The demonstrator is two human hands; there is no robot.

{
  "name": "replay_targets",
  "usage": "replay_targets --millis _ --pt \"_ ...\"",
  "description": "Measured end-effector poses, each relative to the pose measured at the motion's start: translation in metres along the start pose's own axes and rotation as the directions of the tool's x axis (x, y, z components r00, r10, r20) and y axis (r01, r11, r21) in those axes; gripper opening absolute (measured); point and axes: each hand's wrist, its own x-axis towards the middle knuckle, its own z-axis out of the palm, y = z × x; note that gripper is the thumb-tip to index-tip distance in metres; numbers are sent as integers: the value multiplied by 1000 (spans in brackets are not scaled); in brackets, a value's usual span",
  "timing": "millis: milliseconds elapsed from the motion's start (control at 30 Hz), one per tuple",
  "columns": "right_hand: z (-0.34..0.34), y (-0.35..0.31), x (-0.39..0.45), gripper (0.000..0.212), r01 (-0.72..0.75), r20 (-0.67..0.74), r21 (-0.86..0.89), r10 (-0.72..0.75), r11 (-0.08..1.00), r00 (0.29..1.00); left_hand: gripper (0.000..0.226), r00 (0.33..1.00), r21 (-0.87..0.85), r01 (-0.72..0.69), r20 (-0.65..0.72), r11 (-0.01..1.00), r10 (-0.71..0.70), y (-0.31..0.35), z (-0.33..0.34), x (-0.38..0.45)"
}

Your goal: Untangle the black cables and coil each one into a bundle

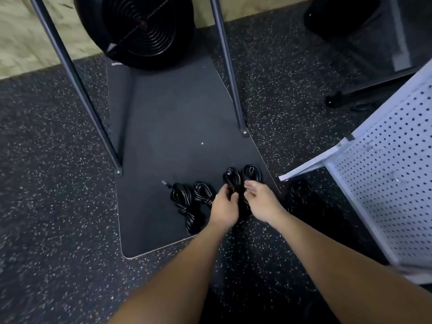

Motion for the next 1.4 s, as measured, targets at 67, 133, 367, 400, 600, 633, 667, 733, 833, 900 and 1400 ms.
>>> replay_targets --millis 67,133,367,400,600,633,667,733,833,900,1400 --pt "11 11 13 54 -23 11 -2 23 1000 1000 63 1000 27 29 -10 999 -29 -5 10 12" --pt "17 18 20 55 -63 16 1 63 998 998 60 997 28 73 -29 997 -73 -7 19 19" --pt "17 16 15 50 -67 -105 128 80 990 991 17 983 -97 145 -102 985 -154 11 26 29" --pt "13 12 9 49 -45 -145 162 69 986 987 15 986 -116 111 -112 987 -124 15 25 25" --pt "-32 -27 -47 52 138 -328 326 -25 935 944 29 995 -361 -95 -50 928 82 59 10 -16" --pt "-43 -34 -59 54 162 -348 320 -44 933 937 28 993 -395 -118 -23 911 118 72 7 -27" --pt "-53 -40 -71 55 183 -369 309 -59 933 928 27 987 -431 -144 6 891 162 85 3 -39" --pt "-75 -49 -98 57 214 -403 287 -85 934 911 29 967 -494 -178 74 851 246 108 -1 -64" --pt "-107 -60 -142 58 238 -440 257 -106 936 892 31 940 -535 -197 135 822 314 135 1 -98" --pt "-128 -62 -169 47 258 -463 270 -110 927 879 34 938 -577 -178 145 797 314 155 9 -118" --pt "-249 -97 -307 44 528 -695 297 -199 796 691 24 739 -760 -283 217 586 638 299 63 -233"
